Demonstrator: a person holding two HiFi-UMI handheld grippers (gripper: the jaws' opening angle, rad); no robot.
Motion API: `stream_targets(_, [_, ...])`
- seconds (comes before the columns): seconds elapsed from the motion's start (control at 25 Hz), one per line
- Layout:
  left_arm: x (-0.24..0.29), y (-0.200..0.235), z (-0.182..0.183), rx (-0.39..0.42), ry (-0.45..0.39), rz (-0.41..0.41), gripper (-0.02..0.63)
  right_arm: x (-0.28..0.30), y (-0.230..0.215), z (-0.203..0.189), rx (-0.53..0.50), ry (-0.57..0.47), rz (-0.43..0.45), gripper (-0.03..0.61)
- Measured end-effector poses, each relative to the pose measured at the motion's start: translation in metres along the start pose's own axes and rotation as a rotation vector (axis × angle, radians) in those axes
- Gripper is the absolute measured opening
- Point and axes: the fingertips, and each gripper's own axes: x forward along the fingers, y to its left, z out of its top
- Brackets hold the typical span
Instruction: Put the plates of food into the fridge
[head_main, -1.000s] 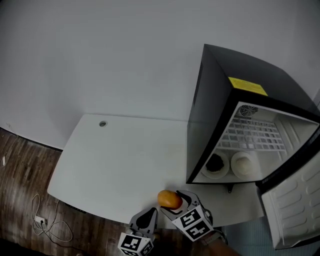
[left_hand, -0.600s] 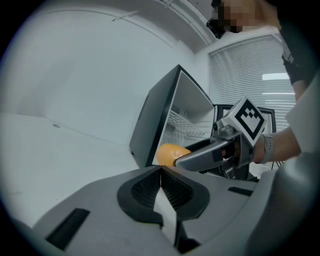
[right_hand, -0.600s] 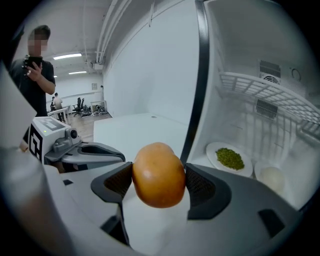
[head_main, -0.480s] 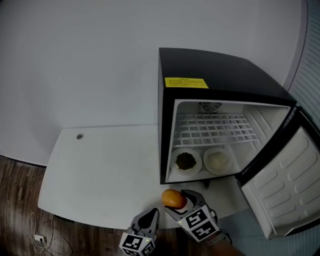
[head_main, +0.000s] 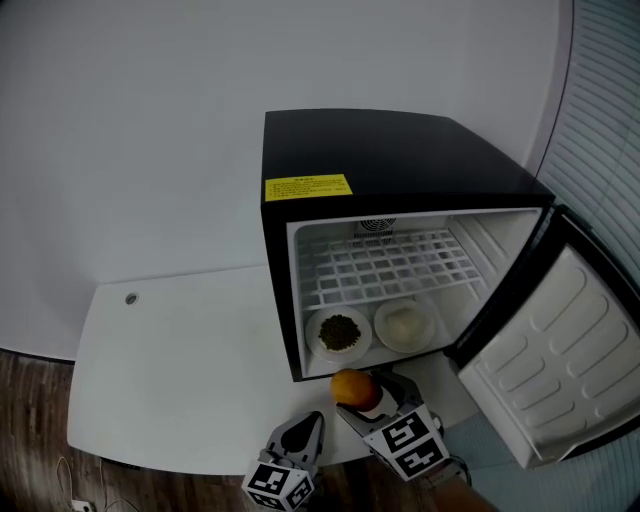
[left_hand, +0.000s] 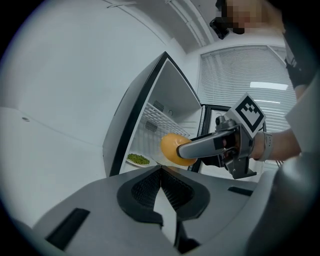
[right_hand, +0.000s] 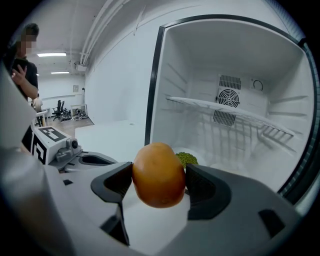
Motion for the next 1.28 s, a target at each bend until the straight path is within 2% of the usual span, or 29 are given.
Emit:
stream_targets(0.48, [0.048, -0.022, 0.035, 0.047, -0.034, -0.097, 0.008, -0.024, -0.037, 0.049, -0.004, -0.061, -0.073, 0.342])
stream_targets(0.96, [0.079, -0.044, 0.076, 0.082, -0.069, -0.13, 0.008, -0.05, -0.075, 0.103, -0.053, -0.165, -0.135, 0.342])
stream_targets(1.28, [0.097, -0.046, 0.092, 0.073, -0.077, -0.141, 0.008, -0.04, -0.092, 0.129, -0.063, -0.189, -0.133, 0.342])
